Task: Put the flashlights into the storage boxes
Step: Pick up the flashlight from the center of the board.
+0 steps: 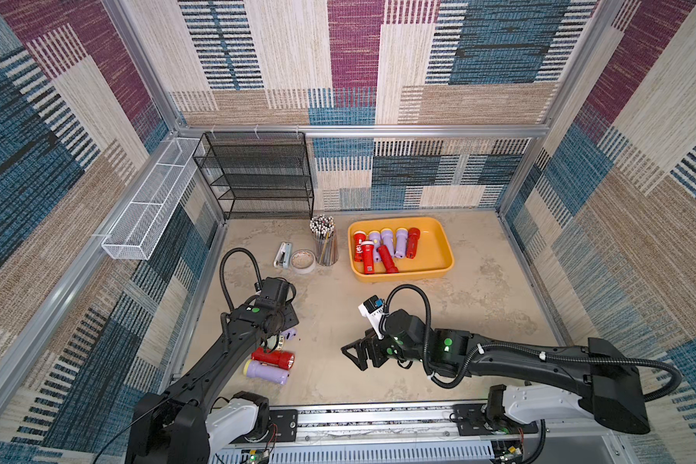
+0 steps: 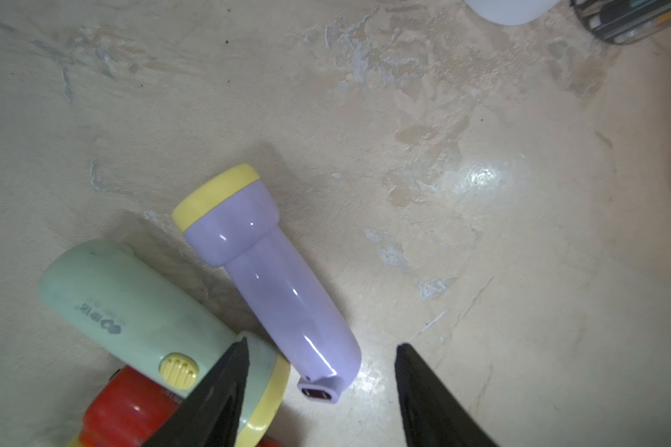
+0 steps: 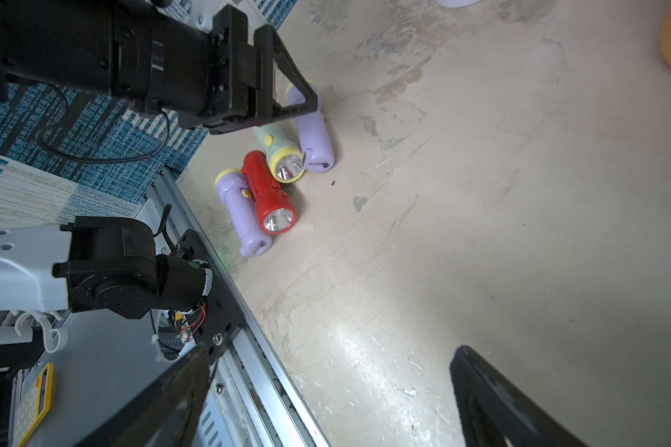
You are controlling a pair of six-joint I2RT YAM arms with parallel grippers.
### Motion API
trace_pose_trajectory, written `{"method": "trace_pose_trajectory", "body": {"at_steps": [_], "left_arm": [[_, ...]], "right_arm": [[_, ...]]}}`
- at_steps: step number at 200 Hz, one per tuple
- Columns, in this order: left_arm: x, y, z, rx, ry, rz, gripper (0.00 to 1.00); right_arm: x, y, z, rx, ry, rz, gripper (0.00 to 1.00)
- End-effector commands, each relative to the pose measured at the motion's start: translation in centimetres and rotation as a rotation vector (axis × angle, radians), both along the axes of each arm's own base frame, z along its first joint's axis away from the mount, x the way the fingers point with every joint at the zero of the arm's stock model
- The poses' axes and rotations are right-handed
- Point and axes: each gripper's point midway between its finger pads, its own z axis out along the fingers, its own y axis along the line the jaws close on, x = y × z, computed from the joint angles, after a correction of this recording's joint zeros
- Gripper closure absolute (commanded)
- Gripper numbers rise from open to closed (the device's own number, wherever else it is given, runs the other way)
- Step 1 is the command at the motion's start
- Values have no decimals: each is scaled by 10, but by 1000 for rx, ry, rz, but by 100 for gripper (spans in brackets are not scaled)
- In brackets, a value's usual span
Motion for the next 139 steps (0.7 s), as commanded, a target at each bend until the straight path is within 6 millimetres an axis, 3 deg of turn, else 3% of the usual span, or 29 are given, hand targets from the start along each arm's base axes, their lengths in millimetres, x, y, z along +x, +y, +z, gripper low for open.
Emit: {"method": "trace_pose_trajectory", "body": {"at_steps": [1,106,139], "left_arm": [[4,-2,-4,-8,2,-15,37],[15,5,-45,-1,96,5,38],[20,2,-58,-19,129,0,44]], "right_arm": [[2,14,11,34,-38,36,0],[12,16,-3,-34,-53,12,0],[14,10,-4,-56,-58,-10,0]]}}
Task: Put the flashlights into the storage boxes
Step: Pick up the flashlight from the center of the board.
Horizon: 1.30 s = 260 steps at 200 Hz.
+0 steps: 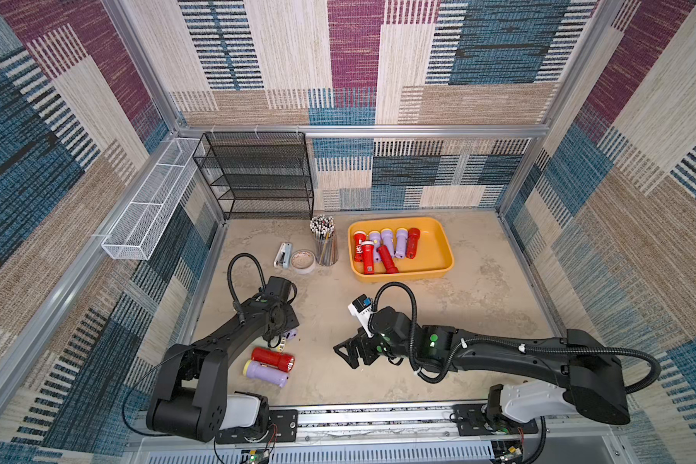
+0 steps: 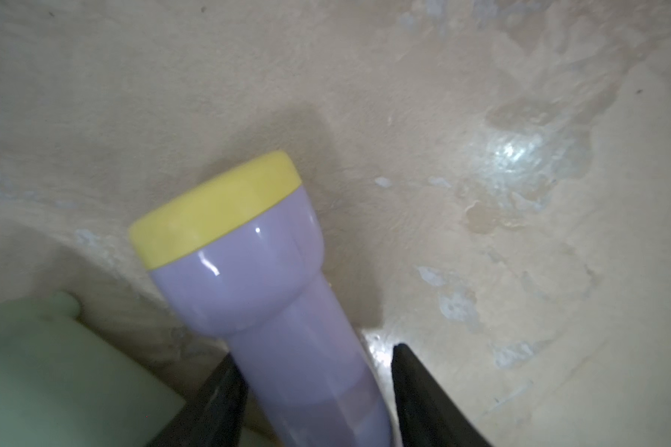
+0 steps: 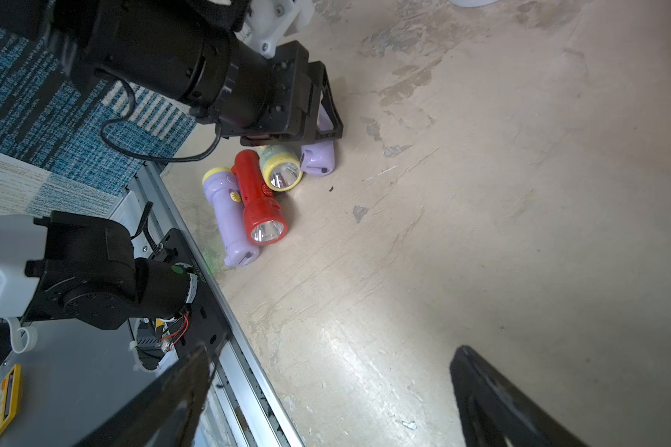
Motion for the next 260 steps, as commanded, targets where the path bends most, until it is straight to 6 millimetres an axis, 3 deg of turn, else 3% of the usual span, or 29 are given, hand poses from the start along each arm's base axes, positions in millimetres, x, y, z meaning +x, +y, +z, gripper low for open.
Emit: {"method": "trace_pose_trajectory", "body": {"at_steps": [1,76,128,174,213,260], "left_arm": [[9,-7,-3,-32,-8,-24,44],[21,-20,-5,-81,-3,-49,74],[24,-35,4,-113,-20,-84,77],[30,-61,21,-113,-46,-145,78],[33,-95,44,-98,-85,-219,79],[53,-162,71,-128,-120,-346,78]], "right_arm": [[5,-3,4,-9,-23,-23,0],[14,-36,6,-79,-58,-118,0],[30,-68,20,-61,-79,-196,0],[41,-88,28,-63,-101,-250,0],[41,-96,34,-51,-114,-270,0],[53,-130,59,-104,-212,-366,0]]}}
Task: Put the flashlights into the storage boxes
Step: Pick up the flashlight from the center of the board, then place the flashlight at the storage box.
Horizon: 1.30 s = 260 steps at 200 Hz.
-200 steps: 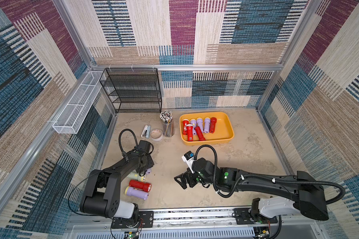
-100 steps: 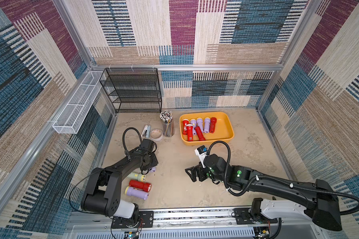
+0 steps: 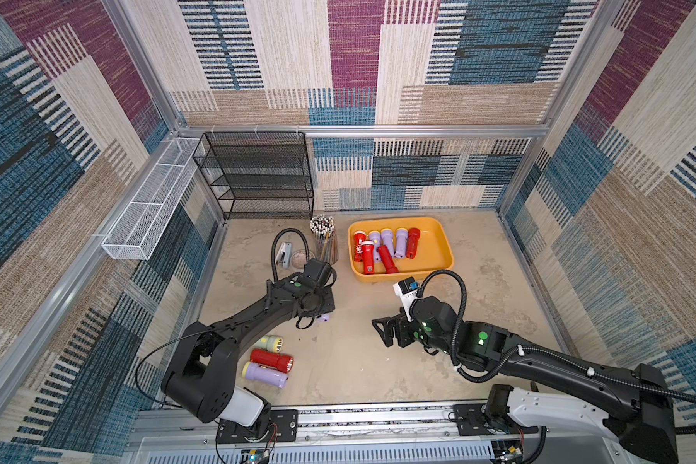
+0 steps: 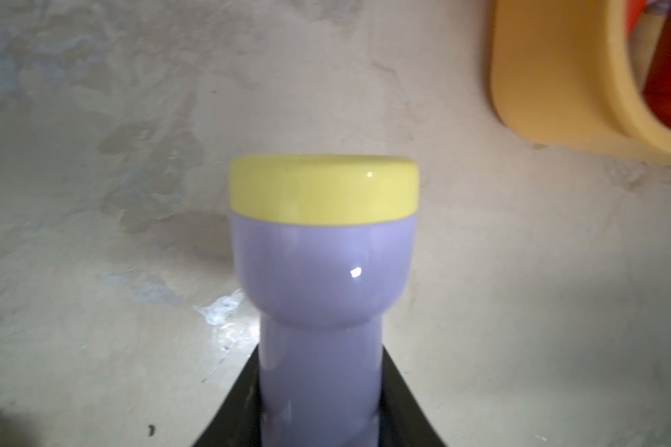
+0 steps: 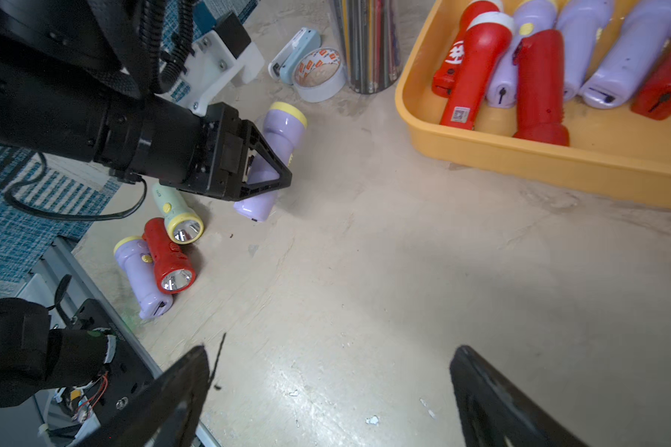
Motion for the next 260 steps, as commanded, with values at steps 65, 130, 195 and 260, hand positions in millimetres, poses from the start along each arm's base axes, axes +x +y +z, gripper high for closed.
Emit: {"method": "trace_pose_trajectory", "body": {"at_steps": [65,130,195,260], "left_arm": [[67,-117,33,-11,-52,-163,79],[145,-197,44,-58,-107,-225,78],[197,-247,40,-246,-182,-213,69],[218,-249,16,-330,-176,-208,68]], "right_arm": [[3,-51,36,2,-98,-135,0],[-5,-65,39,44,-79,-164,0],[-10,-77,32,57,-60,-196,0],[-9,-82,32,55,-70,-220,0]]}}
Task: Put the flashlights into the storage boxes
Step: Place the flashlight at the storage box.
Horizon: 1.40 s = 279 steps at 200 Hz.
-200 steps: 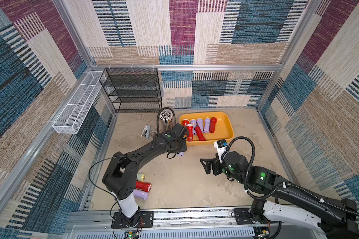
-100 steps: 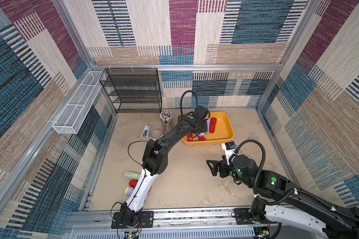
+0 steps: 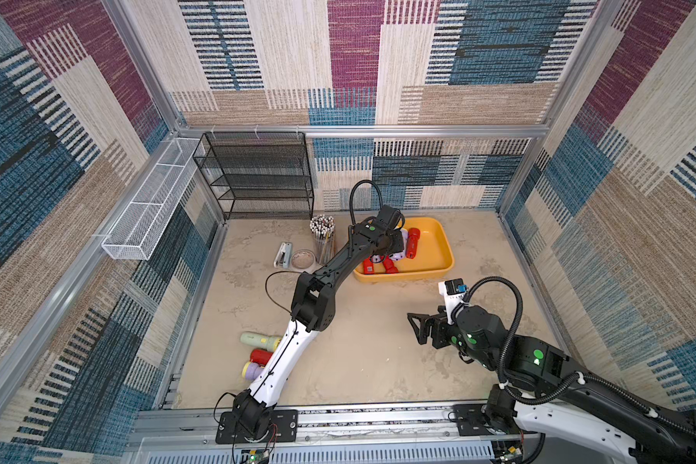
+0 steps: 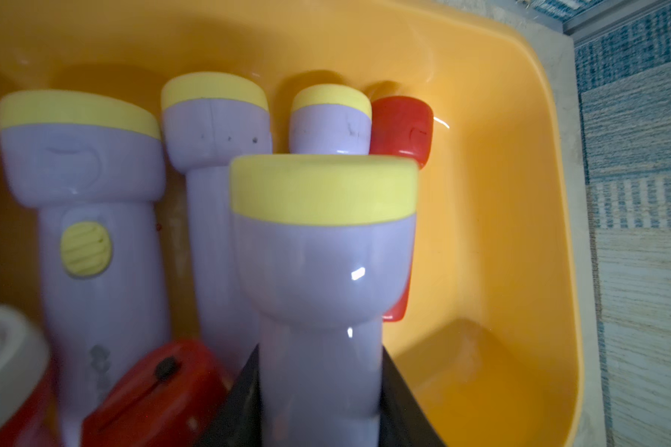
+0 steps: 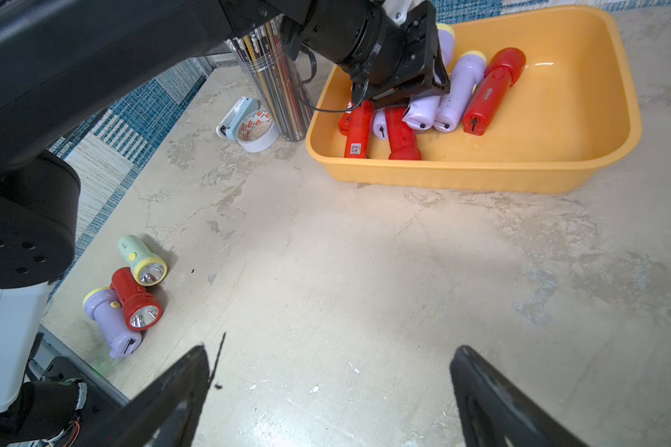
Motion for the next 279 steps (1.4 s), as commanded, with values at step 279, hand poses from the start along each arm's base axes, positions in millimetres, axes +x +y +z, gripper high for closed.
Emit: {"method": "trace_pose_trajectory", "body": {"at_steps": [279], "left_arm": [[-185,150,76,122,-134,-46,42]], "right_arm": [[103,29,-30,-110,28,-176,0]]}}
